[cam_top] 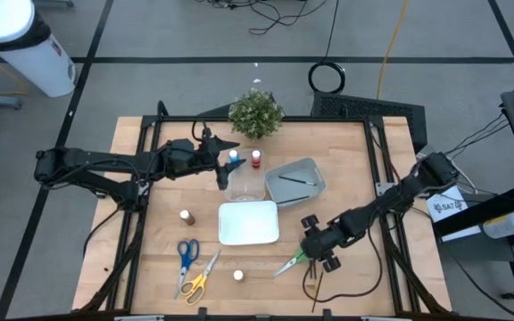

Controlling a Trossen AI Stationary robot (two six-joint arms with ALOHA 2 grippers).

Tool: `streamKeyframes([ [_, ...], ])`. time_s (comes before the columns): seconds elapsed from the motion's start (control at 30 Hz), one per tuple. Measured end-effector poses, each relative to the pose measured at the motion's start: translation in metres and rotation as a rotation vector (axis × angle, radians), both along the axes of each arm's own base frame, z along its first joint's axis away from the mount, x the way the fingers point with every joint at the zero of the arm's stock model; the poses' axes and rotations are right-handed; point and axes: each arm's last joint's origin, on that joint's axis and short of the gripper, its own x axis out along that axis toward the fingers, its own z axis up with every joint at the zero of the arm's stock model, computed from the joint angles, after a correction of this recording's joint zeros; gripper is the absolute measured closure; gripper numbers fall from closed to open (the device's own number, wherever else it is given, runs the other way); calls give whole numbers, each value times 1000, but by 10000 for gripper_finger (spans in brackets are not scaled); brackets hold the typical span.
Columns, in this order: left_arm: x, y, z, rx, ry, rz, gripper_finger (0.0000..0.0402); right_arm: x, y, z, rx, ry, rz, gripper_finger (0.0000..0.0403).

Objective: Pick & Place Paint Supplies
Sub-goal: Put the green scissors into the white bin

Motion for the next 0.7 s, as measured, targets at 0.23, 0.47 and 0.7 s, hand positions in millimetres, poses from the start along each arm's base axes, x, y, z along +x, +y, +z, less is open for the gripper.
streamKeyframes([
  [0.23, 0, 0, 0, 0, 1, 0, 133, 3, 1, -11, -38, 22, -18, 256],
  [0.47, 0, 0, 0, 0, 1, 0, 133, 2, -2, -8, -35, 19, -24, 331],
  [0.7, 0, 0, 0, -13, -7, 1, 133, -1, -6, 15, -47, -89, -65, 331],
])
